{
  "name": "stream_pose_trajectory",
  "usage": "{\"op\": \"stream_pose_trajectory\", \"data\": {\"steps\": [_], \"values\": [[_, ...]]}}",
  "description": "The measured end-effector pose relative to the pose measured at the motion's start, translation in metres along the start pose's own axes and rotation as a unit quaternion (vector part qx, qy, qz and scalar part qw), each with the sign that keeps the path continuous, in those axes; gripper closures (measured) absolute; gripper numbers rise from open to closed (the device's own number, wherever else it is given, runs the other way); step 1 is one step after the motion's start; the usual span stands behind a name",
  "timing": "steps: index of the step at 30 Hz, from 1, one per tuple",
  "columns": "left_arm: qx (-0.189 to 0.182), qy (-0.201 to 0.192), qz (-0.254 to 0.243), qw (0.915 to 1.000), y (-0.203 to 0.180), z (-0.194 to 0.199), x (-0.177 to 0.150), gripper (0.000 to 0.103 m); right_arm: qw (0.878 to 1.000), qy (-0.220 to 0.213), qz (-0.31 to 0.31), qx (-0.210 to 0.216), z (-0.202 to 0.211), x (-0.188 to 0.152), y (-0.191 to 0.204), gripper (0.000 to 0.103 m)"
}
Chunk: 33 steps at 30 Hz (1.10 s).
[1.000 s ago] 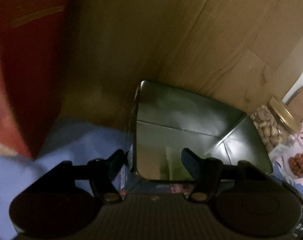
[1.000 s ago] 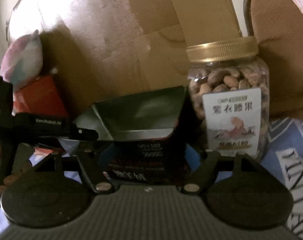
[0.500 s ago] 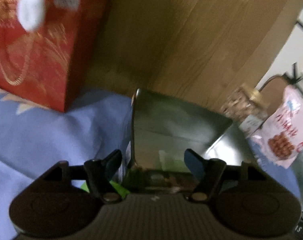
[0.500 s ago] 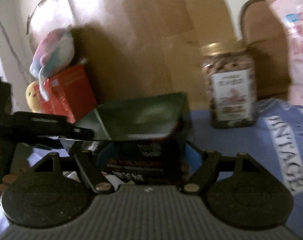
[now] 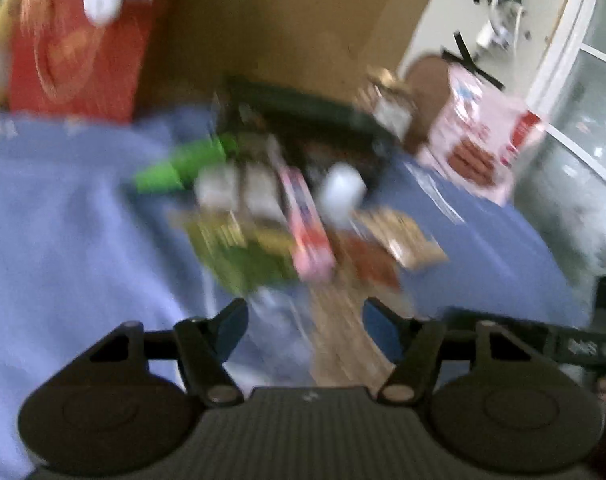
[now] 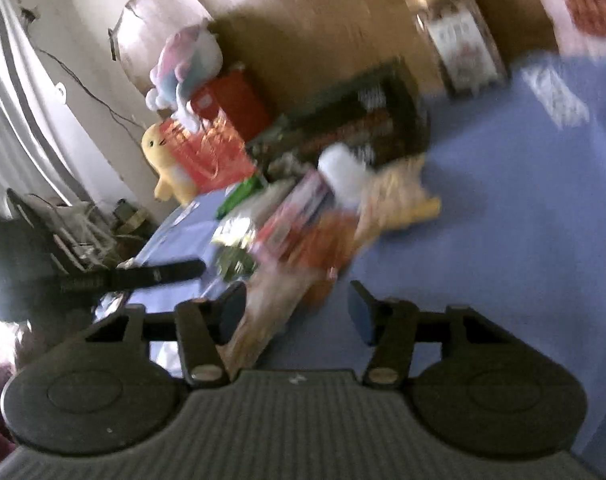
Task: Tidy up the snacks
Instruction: 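Grasp the clear bag of nuts with the left gripper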
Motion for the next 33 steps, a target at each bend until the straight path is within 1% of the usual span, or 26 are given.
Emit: {"op": "stream_pose_trajectory", "data": {"steps": [2, 3, 5, 6, 7, 9, 11, 13, 15, 17, 19, 21, 23, 27, 28, 29, 33], "values": [[-0.017, 0.02, 0.015, 0.9996, -0.002, -0.004, -0.012, 0.039, 1.0, 0.016, -0.017, 0.01, -0.009, -0.002, 0.002, 0.051], [-0.011, 0.01, 0.011, 0.9998, -0.004, -0.002, -0.015, 0.039, 0.999, 0.026, -0.023, 0.02, -0.014, -0.004, 0.004, 0.054], [-0.002, 0.008, 0.005, 1.0, -0.008, -0.001, -0.022, 0.039, 0.998, 0.048, -0.027, 0.041, -0.025, -0.01, 0.006, 0.058], [-0.001, 0.008, 0.006, 1.0, -0.008, 0.001, -0.024, 0.039, 0.996, 0.058, -0.033, 0.058, -0.027, -0.015, 0.005, 0.065], [0.004, 0.007, 0.007, 0.9999, -0.009, 0.003, -0.026, 0.04, 0.993, 0.076, -0.042, 0.077, -0.034, -0.02, 0.006, 0.074], [0.012, 0.004, 0.006, 0.9999, -0.011, 0.005, -0.03, 0.038, 0.989, 0.09, -0.068, 0.095, -0.041, -0.029, 0.011, 0.084], [0.017, 0.003, 0.007, 0.9998, -0.011, 0.008, -0.032, 0.038, 0.986, 0.096, -0.081, 0.108, -0.043, -0.03, 0.013, 0.087], [0.011, 0.003, 0.012, 0.9999, -0.009, 0.012, -0.033, 0.037, 0.983, 0.097, -0.101, 0.118, -0.043, -0.031, 0.01, 0.092], [0.011, 0.003, 0.014, 0.9998, -0.006, 0.014, -0.033, 0.036, 0.981, 0.093, -0.12, 0.121, -0.04, -0.032, 0.009, 0.092], [0.014, 0.001, 0.017, 0.9998, -0.004, 0.016, -0.033, 0.033, 0.986, 0.082, -0.097, 0.112, -0.032, -0.027, 0.008, 0.092], [0.013, 0.002, 0.02, 0.9997, -0.003, 0.016, -0.033, 0.032, 0.992, 0.068, -0.046, 0.094, -0.024, -0.024, 0.016, 0.092], [0.008, 0.002, 0.023, 0.9997, -0.001, 0.016, -0.032, 0.032, 0.995, 0.058, 0.002, 0.078, -0.022, -0.021, 0.026, 0.092], [-0.007, 0.004, 0.032, 0.9995, 0.0, 0.015, -0.031, 0.032, 0.995, 0.055, 0.034, 0.075, -0.02, -0.019, 0.03, 0.092], [-0.041, 0.005, 0.057, 0.9975, 0.004, 0.01, -0.03, 0.034, 0.994, 0.064, 0.05, 0.079, -0.026, -0.013, 0.022, 0.092], [-0.045, 0.005, 0.06, 0.9972, 0.004, 0.009, -0.03, 0.037, 0.993, 0.066, 0.058, 0.077, -0.027, -0.012, 0.022, 0.092], [-0.049, 0.006, 0.064, 0.9967, 0.004, 0.008, -0.029, 0.041, 0.993, 0.064, 0.068, 0.073, -0.025, -0.012, 0.024, 0.092], [-0.075, -0.001, 0.095, 0.9927, 0.012, 0.003, -0.026, 0.042, 0.989, 0.051, 0.124, 0.058, -0.028, -0.013, 0.044, 0.092]]}}
Point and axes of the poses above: each gripper's, at about its wrist camera, not at the fingertips, and z roughly against the way its jaws point, y to its left, x to its top, the point moved 2 cm from there along -z, roughly the way its jaws point, and after that the axes turned 1 degree about -z, right-handed, at the moved point
